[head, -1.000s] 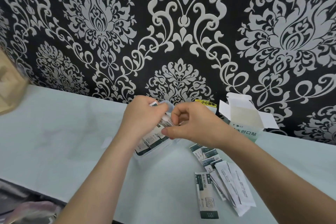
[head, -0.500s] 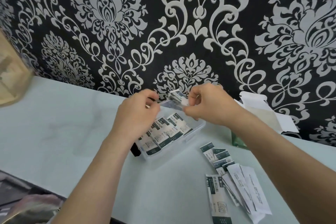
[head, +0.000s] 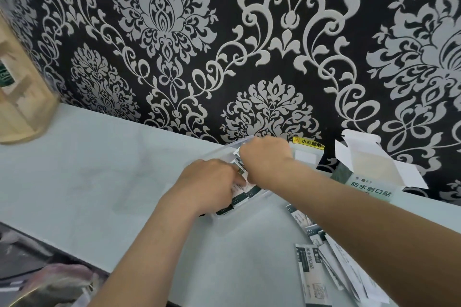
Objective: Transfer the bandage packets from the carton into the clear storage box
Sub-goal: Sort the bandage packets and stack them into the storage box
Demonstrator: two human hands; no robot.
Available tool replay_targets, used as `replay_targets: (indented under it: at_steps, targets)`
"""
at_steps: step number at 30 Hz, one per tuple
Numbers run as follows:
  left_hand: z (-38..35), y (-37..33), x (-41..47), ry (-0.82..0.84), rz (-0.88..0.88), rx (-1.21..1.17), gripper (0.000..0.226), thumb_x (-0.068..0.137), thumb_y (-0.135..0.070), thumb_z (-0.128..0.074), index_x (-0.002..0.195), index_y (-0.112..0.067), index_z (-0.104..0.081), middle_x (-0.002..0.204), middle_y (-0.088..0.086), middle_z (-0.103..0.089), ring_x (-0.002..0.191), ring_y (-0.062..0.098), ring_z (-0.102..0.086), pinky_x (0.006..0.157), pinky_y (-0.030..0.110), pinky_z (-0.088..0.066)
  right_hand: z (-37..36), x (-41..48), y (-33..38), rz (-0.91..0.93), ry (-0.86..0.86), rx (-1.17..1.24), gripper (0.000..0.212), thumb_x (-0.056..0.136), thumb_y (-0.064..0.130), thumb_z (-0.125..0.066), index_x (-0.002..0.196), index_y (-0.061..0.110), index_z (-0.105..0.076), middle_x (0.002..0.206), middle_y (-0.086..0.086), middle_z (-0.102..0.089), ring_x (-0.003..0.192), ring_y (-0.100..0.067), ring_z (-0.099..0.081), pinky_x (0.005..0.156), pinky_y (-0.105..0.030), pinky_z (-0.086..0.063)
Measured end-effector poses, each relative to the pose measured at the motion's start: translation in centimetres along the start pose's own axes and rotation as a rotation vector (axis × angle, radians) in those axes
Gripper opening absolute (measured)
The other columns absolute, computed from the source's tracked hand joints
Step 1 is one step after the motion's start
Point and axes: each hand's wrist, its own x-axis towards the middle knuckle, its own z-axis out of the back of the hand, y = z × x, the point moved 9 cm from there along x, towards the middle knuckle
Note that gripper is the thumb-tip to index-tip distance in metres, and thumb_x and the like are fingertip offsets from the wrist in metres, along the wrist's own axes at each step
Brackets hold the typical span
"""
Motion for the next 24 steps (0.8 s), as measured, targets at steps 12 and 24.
replay_targets:
  at_steps: [12, 24]
  targets:
    - [0.8, -0.7, -0.6, 0.013, 0.006, 0.001, 0.066, 0.077, -0.007, -0.040, 0.123, -0.050, -0.056, 0.124, -0.019, -0.060, 0.109, 0.014, -0.056, 0.072, 0.026, -0.039, -1.6, 0.7, 1.9, 0.114, 0.127, -0.200, 0.030, 0.093, 0.009, -0.048, 0.120, 0.012, -0.061, 0.119, -0.004, -0.061, 0.107, -0.027, -0.061, 0.073, -0.032, -0.051]
    - [0.3, -0.2, -0.4, 0.049, 0.037, 0.009, 0.072, 0.074, -0.009, -0.040, 0.127, -0.056, -0.050, 0.128, -0.020, -0.059, 0.109, 0.014, -0.057, 0.070, 0.026, -0.038, -1.4, 0.7, 0.9, 0.051, 0.203, -0.075, 0.025, 0.091, 0.021, -0.059, 0.115, 0.016, -0.061, 0.094, 0.000, -0.047, 0.083, -0.021, -0.049, 0.065, -0.031, -0.040]
